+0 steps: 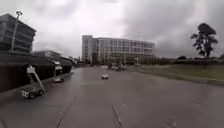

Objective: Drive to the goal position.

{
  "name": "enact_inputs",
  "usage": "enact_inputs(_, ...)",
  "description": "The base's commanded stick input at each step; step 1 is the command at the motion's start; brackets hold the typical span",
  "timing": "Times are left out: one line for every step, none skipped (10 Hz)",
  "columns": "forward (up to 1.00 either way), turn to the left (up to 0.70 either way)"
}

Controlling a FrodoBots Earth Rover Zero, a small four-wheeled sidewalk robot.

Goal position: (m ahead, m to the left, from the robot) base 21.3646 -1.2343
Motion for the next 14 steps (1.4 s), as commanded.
enact_inputs(0.70, 0.00)
enact_inputs(0.70, 0.00)
enact_inputs(0.70, 0.00)
enact_inputs(0.70, 0.00)
enact_inputs(0.70, 0.00)
enact_inputs(0.70, 0.19)
enact_inputs(0.70, 0.35)
enact_inputs(0.70, 0.24)
enact_inputs(0.70, 0.06)
enact_inputs(0.70, 0.00)
enact_inputs(0.70, 0.00)
enact_inputs(0.70, 0.00)
enact_inputs(0.70, 0.00)
enact_inputs(0.70, 0.00)
